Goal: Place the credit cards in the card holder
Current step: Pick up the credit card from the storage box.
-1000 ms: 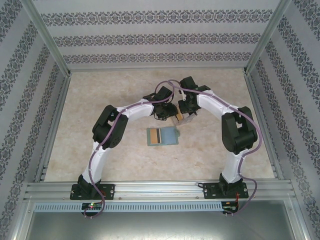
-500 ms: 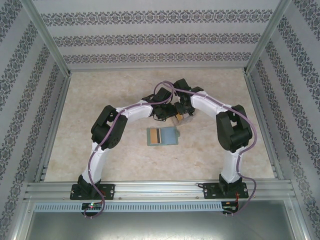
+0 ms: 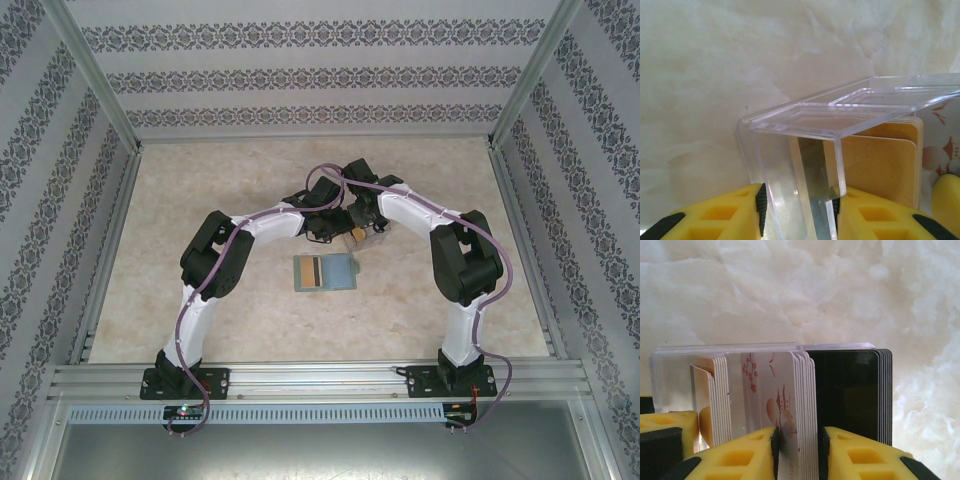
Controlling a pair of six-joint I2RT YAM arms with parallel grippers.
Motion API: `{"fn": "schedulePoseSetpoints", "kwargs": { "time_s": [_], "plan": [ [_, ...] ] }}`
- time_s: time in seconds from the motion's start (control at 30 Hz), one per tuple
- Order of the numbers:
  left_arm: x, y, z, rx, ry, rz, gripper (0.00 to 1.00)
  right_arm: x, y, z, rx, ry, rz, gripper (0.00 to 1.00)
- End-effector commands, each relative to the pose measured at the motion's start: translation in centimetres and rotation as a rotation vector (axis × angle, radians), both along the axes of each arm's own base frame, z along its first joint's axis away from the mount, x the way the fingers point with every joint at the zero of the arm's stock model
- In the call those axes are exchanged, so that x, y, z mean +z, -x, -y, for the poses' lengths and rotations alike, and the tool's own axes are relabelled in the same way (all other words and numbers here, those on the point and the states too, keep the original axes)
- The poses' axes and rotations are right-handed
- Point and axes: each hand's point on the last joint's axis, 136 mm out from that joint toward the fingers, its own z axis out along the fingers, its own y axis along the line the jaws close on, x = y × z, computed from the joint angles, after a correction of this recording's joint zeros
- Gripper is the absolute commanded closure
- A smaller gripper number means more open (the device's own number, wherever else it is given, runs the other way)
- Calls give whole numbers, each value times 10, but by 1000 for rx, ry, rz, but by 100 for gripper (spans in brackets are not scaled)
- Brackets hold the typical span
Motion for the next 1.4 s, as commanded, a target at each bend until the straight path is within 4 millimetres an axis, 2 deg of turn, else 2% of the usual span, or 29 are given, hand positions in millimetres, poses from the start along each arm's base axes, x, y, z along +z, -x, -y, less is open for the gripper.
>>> {"fn": "schedulePoseSetpoints", "kwargs": {
  "time_s": [0.0,0.37,0.47,0.77,1.13,1.3,1.37],
  "plan": [
    [1,7,-11,10,-27,-23,61,12,-2,15,-10,85,42,70],
    [3,7,-10,11,-17,-24,61,18,-2,14,-11,80,61,70],
    [3,7,-10,10,-15,-23,61,16,-2,12,-6,64,54,75],
    [3,7,-9,10,-10,-26,61,19,-3,17,-23,82,69,72],
    [1,7,-9,11,-10,-28,61,21,-1,16,-24,67,73,85],
    [1,8,-8,9,-11,-30,62,27,1,15,-26,46,83,86],
    [2,8,-9,11,-10,-28,62,30,3,13,-28,18,81,90]
  ]
}}
